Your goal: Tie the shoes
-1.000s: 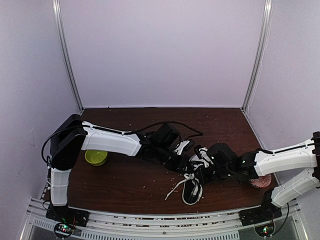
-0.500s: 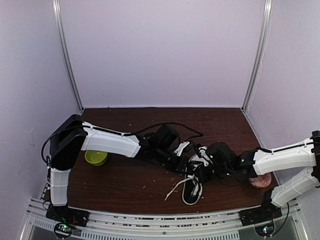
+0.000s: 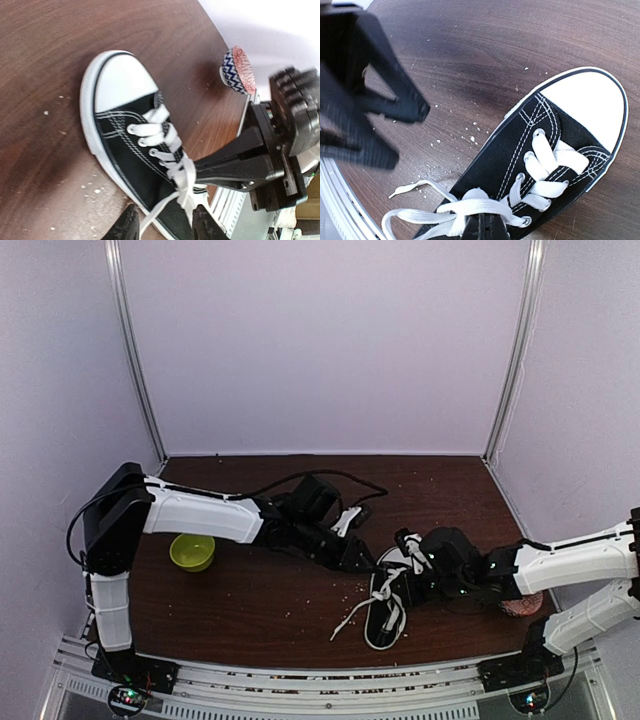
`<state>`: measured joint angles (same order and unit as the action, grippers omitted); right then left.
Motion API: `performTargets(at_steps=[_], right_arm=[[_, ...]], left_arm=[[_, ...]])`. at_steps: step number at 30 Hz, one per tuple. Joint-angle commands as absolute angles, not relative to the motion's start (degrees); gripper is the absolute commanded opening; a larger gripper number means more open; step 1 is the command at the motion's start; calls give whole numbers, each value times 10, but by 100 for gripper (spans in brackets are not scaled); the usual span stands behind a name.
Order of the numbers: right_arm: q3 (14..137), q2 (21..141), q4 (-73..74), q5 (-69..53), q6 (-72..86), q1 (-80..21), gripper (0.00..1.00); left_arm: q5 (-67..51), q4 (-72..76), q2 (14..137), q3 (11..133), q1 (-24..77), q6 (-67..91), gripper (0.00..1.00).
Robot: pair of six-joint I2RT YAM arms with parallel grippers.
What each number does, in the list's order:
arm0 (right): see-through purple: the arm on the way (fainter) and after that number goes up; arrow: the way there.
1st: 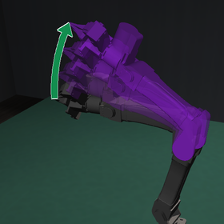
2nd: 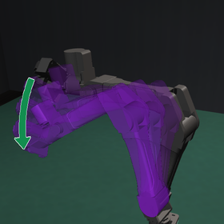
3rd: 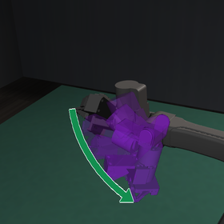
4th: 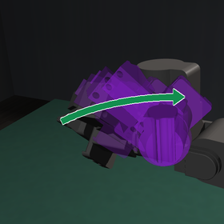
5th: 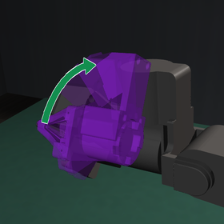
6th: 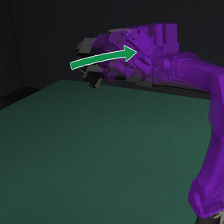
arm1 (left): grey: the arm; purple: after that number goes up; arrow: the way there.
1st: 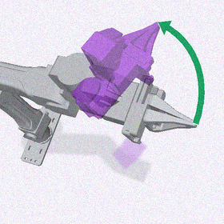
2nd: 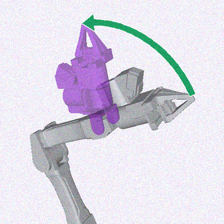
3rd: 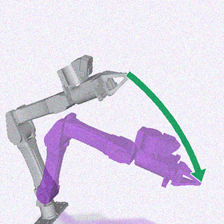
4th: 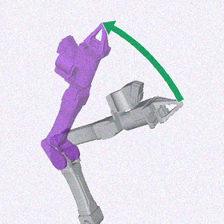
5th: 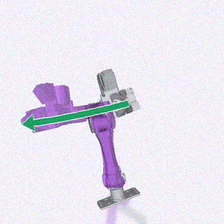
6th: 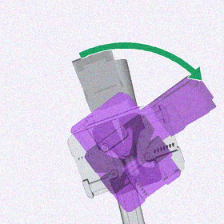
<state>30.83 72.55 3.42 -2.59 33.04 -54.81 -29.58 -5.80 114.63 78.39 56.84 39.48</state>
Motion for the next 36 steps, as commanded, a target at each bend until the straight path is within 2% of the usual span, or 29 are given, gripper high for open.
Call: performTargets(at_steps=[1, 12, 36], right_arm=[[297, 720, 30, -27, 334, -544, 0], [294, 721, 21, -32, 337, -544, 0], [292, 720, 20, -35, 336, -545, 0]], left_arm=[[-296, -49, 1158, 791, 561, 407, 39], [-377, -22, 1219, 831, 565, 407, 38], [-407, 12, 1252, 847, 574, 432, 37]])
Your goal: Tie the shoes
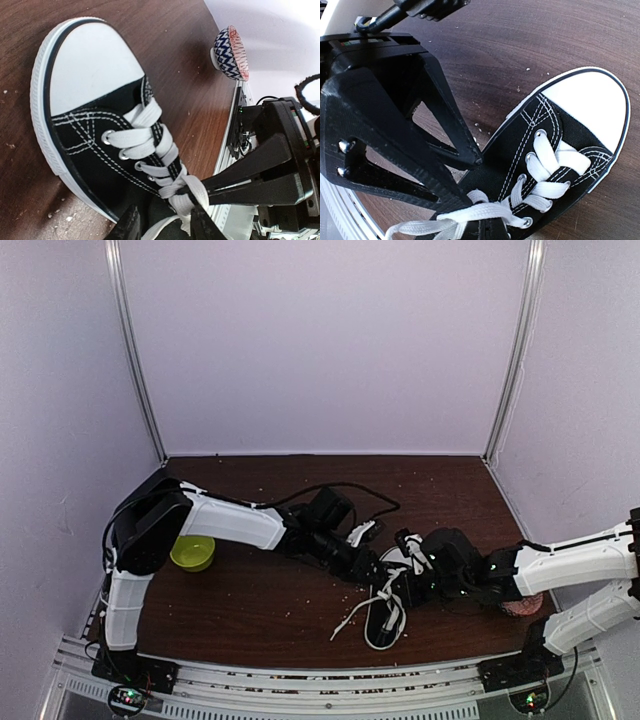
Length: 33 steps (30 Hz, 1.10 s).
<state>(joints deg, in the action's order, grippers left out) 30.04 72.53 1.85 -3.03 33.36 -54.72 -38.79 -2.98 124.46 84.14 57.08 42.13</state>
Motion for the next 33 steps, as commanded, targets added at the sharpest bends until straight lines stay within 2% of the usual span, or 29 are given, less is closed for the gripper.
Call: performTargets(at_steps=[1, 11, 19, 24, 30, 33], right_arm=[[292, 721, 21, -35, 336, -544, 0], [295, 720, 23, -37, 334, -544, 0], [294, 717, 25, -36, 333, -544, 0], [295, 712, 21, -38, 335, -545, 0], [293, 709, 22, -37, 334, -544, 0], [292, 705, 28, -32, 335, -544, 0]], left_arm=[[-408, 16, 1252, 846, 575, 434, 37], [-425, 38, 1265, 847, 579, 444, 37], [-445, 52, 1273, 847, 583, 450, 28], [-455, 62, 1280, 846, 587, 458, 18], [-456, 75, 1279, 849, 588, 469, 0], [-449, 77, 1274, 847, 588, 472, 0]])
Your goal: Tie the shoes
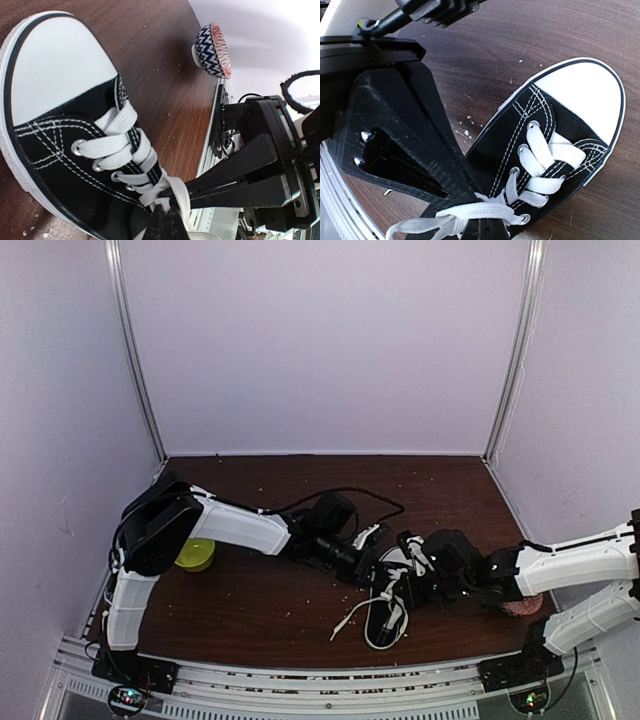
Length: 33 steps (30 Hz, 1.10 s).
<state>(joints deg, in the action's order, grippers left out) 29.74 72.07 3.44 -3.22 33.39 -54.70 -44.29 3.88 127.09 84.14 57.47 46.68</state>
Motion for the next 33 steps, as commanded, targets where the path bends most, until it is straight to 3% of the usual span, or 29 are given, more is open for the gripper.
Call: performTargets(at_steps=[1, 6, 15, 19, 33], right_arm=[[292, 702, 30, -30, 335, -544, 0], [289, 685, 55, -17, 334, -544, 0], [262, 578, 97, -19, 322, -545, 47], [270, 549, 95, -18, 321, -552, 58], [354, 676, 76, -11, 280, -596, 51]], left_arm=[[-446, 77, 1272, 845, 587, 471, 0], [-423, 78, 1256, 832, 586, 472, 0], [-402, 91, 1241, 809, 579, 490, 0], [-402, 94, 1239, 808, 579, 491, 0], [-402, 91, 1238, 809, 579, 491, 0]])
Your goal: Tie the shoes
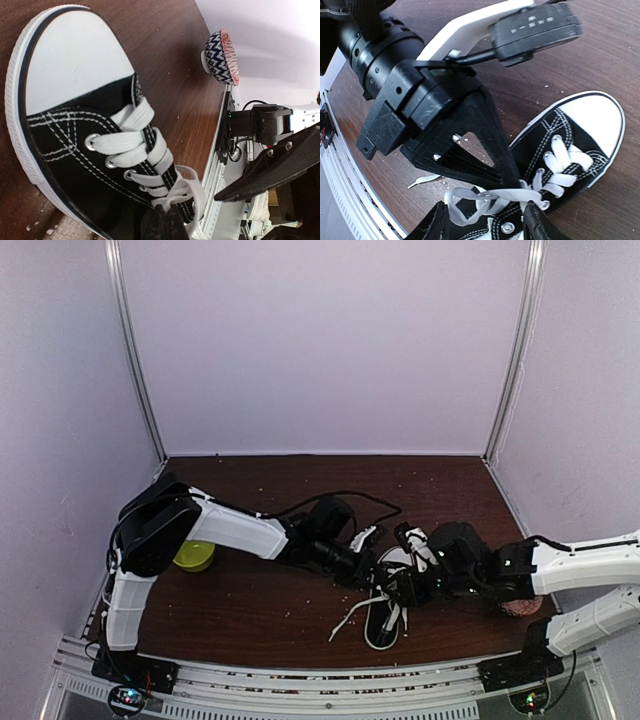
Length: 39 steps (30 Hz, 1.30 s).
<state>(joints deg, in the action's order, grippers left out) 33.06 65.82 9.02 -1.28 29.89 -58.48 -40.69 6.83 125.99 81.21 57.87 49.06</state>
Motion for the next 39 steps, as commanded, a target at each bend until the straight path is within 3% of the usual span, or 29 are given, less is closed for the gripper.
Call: performTargets(at_steps=[1, 9, 12, 16, 18, 20, 39], right_arm=[[356, 680, 74, -14, 280, -599, 51], [358, 692, 57, -21, 276, -614, 58], [365, 700, 72, 4, 277, -614, 55], [385, 724, 106, 28, 282, -615, 33], [392, 729, 121, 45, 288, -614, 13], [390, 722, 123, 62, 295, -614, 0], [331, 651, 135, 93, 361, -531, 0]], left_arm=[[-402, 91, 1238, 809, 579, 491, 0], [-402, 90, 1237, 809, 579, 492, 0], [-402, 89, 1237, 809, 579, 492, 0], [-400, 88, 1237, 810, 579, 491, 0], [-397, 84, 1235, 809, 579, 491, 0], [-393, 77, 1232, 808, 578, 486, 0], [-334, 4, 1196, 772, 559, 439, 0]])
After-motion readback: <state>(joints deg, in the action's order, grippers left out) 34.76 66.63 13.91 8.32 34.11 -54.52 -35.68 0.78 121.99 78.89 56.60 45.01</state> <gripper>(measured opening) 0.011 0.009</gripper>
